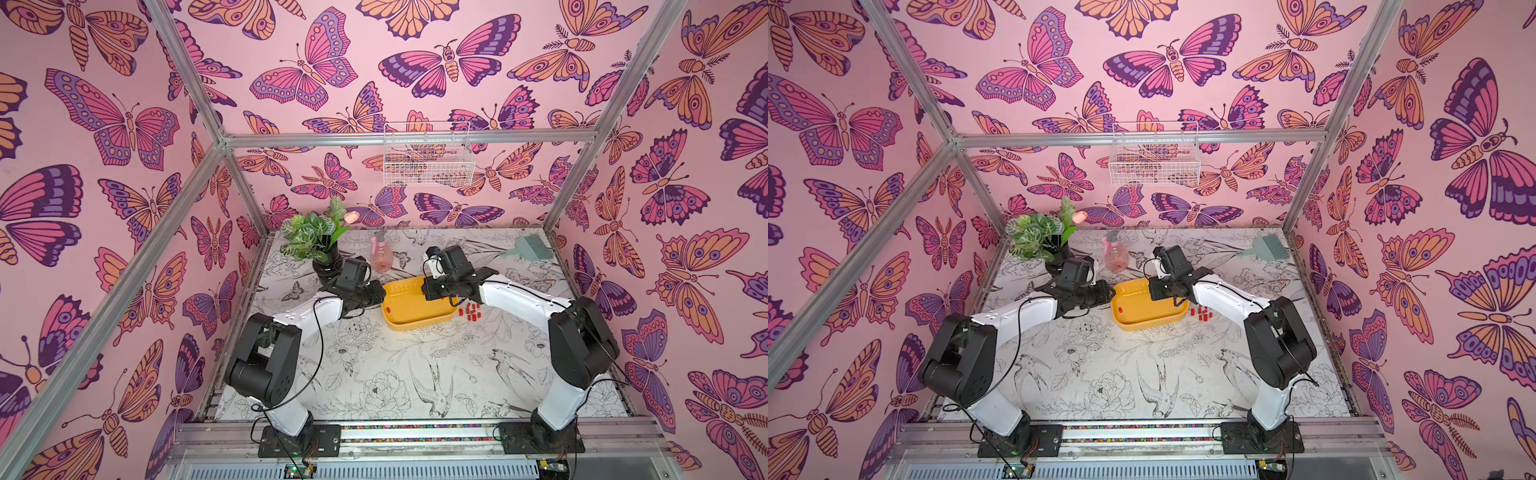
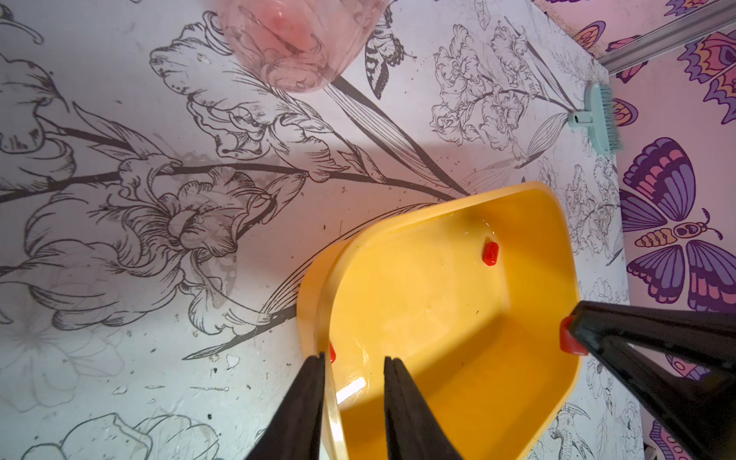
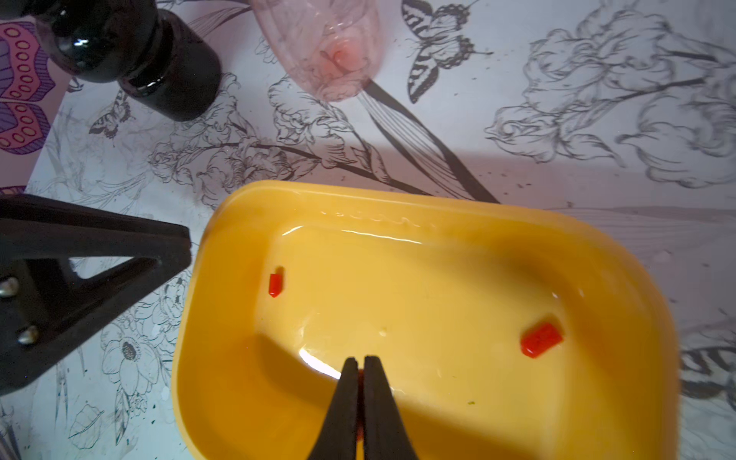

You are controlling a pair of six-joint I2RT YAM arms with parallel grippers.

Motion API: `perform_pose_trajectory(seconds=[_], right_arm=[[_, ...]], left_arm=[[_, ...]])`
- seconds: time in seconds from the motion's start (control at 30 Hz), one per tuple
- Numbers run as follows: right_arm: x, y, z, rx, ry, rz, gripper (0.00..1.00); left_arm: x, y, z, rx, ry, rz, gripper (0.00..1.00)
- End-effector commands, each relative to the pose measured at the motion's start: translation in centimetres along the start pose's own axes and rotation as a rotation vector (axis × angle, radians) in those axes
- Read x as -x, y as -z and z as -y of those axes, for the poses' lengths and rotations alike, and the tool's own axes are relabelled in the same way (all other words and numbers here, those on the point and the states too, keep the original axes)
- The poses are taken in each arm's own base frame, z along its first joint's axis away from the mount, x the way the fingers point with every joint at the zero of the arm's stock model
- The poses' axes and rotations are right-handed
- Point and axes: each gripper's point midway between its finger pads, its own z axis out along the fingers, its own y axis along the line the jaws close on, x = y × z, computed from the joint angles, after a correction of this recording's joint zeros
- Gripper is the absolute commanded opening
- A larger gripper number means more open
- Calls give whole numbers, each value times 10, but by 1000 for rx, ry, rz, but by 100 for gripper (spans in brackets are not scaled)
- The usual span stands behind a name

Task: Take the screw protection sleeves out of the storage box
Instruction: Place the screw protection sleeve at the center of the board.

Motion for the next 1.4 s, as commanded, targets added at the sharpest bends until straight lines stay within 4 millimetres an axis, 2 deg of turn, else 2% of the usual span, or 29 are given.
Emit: perform_pose_trajectory(seconds=[0.0,0.13,0.3,0.7,0.87,1.1,1.37], right_arm=[[5,19,19,-47,-24,38,10],[2,36,46,-101,-50,55,10],[-6,48,78,-146,-96,59,10],[-34,56,140,-244,-206,15,11],[-43,53,156,-273,-255,-20,11],[-69,42,181,-329,-336,-132,10],[-80,42,192,-371,-364,-161,10]], left_arm=[[0,-2,2,-1,-14,-10,31],[0,-2,2,-1,-13,-9,31],[0,-2,2,-2,-15,-8,31],[0,-2,2,-2,-14,-9,31],[0,-2,1,0,-13,-9,31],[-1,-2,3,-6,-13,-12,31],[0,0,3,-8,-14,-10,31]])
